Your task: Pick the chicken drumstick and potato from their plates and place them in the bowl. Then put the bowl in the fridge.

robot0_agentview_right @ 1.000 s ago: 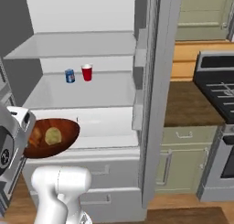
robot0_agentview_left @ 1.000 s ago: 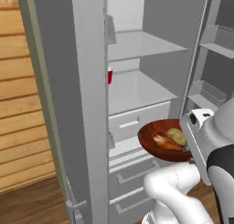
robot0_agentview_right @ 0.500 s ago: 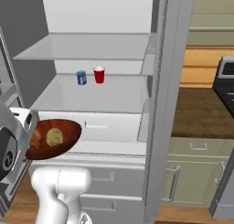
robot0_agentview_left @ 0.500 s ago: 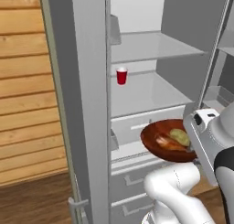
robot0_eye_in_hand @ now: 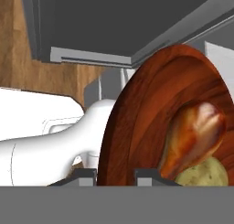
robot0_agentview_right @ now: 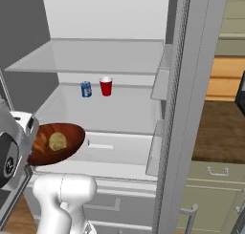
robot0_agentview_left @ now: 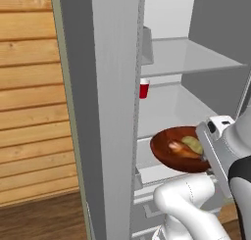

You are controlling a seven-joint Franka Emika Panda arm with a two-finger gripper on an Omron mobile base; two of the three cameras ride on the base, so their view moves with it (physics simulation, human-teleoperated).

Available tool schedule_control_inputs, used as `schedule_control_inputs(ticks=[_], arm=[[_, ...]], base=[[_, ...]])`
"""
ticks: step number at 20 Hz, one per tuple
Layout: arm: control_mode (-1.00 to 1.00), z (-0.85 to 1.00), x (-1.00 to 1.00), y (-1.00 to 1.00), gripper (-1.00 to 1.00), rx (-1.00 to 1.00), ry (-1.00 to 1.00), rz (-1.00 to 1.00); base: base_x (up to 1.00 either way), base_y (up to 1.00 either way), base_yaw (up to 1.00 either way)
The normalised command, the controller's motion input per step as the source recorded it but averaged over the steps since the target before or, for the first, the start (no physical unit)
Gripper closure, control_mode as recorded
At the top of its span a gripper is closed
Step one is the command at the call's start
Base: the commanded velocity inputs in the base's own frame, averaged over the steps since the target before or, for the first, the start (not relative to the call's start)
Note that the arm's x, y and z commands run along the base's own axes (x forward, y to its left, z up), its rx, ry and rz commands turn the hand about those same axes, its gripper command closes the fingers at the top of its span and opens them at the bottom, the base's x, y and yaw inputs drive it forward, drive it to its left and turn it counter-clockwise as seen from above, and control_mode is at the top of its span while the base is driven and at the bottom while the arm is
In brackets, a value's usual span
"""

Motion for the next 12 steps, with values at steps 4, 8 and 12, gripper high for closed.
schedule_control_inputs(ticks=[4,8,12], arm=[[-1.0,0.0,0.21,-0.02,1.0,0.0,-0.45,0.1],[-1.0,-0.1,0.89,-0.08,1.0,0.04,-0.25,0.03],[-1.0,-0.21,0.76,-0.03,1.0,0.14,-0.11,0.03]], base=[[0.0,0.0,0.0],[0.0,0.0,0.0],[0.0,0.0,0.0]])
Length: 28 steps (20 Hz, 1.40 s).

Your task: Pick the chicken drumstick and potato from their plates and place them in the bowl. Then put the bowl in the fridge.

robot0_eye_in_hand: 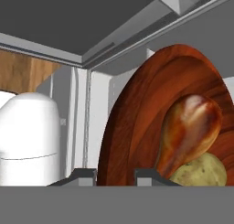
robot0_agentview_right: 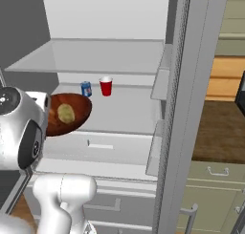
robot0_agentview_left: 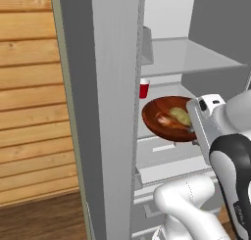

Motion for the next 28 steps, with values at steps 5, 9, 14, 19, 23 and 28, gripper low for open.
schedule_control_inputs(ticks=[5,9,14,19,23,28], arm=[[-1.0,-0.47,0.09,-0.37,1.0,0.15,-0.2,0.1],[-1.0,-0.49,0.14,0.09,1.0,0.04,-0.21,0.06],[-1.0,-0.63,0.22,0.02,1.0,0.09,-0.14,0.01],[-1.0,-0.54,0.53,0.0,1.0,0.1,-0.11,0.01],[-1.0,-0.65,0.68,0.04,1.0,0.02,-0.1,0.0],[-1.0,-0.5,0.86,0.28,1.0,0.0,-0.08,0.03]], base=[[0.0,0.0,0.0],[0.0,0.0,0.0],[0.0,0.0,0.0],[0.0,0.0,0.0],[0.0,0.0,0.0],[0.0,0.0,0.0]])
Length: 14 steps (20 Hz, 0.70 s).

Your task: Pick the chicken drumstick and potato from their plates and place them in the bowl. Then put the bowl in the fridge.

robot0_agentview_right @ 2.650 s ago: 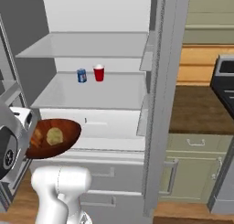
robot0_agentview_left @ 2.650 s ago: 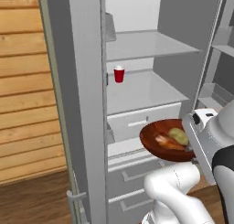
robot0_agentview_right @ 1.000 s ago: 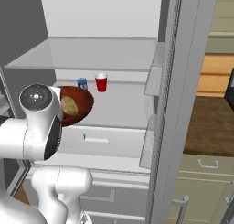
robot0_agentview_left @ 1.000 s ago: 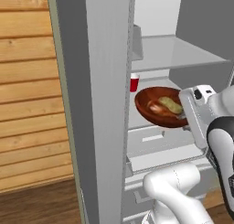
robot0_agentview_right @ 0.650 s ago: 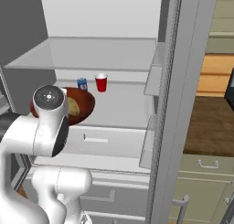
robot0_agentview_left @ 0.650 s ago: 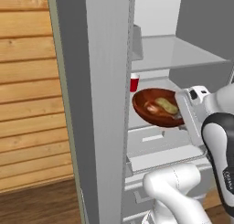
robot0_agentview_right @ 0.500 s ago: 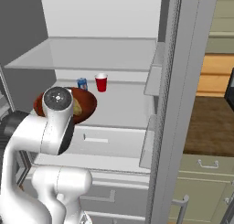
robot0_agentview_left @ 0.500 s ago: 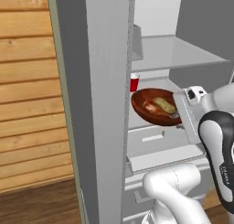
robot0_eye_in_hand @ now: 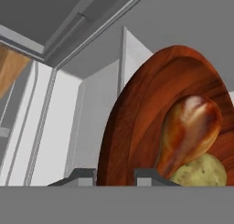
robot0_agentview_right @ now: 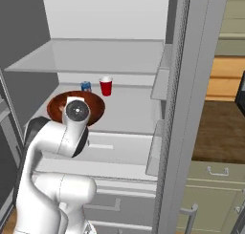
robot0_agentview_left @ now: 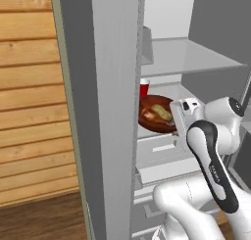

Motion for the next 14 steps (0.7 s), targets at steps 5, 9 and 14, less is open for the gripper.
schedule_control_inputs(ticks=[5,9,14], arm=[[-1.0,-0.29,0.72,0.23,1.0,-0.01,-0.04,0.05],[-1.0,-0.17,0.69,0.21,1.0,-0.09,0.0,0.04],[-1.0,0.01,0.52,0.13,1.0,-0.15,0.04,0.07]], base=[[0.0,0.0,0.0],[0.0,0.0,0.0],[0.0,0.0,0.0]])
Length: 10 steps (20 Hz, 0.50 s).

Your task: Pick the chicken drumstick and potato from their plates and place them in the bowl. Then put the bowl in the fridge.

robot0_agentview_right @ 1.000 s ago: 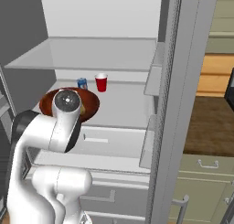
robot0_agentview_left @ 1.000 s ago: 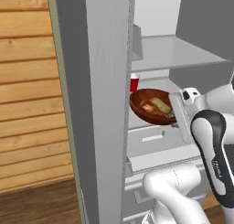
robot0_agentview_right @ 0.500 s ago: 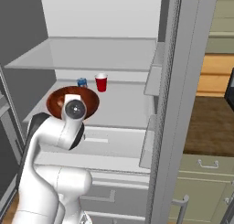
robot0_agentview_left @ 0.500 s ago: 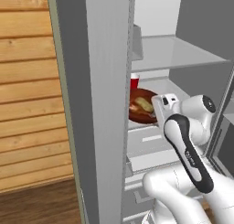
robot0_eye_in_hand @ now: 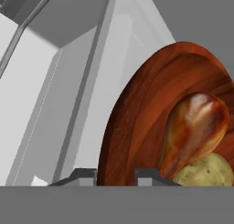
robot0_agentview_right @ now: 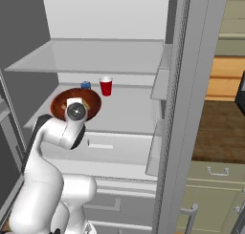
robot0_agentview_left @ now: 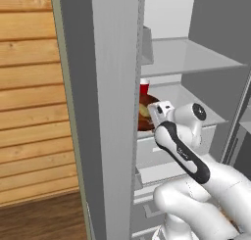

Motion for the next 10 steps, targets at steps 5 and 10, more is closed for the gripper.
schedule_control_inputs(ticks=[5,10], arm=[[-1.0,0.0,0.27,0.09,1.0,-0.18,0.13,0.09],[-1.0,0.0,0.08,0.0,1.0,-0.13,0.06,0.1]], base=[[0.0,0.0,0.0],[0.0,0.0,0.0]])
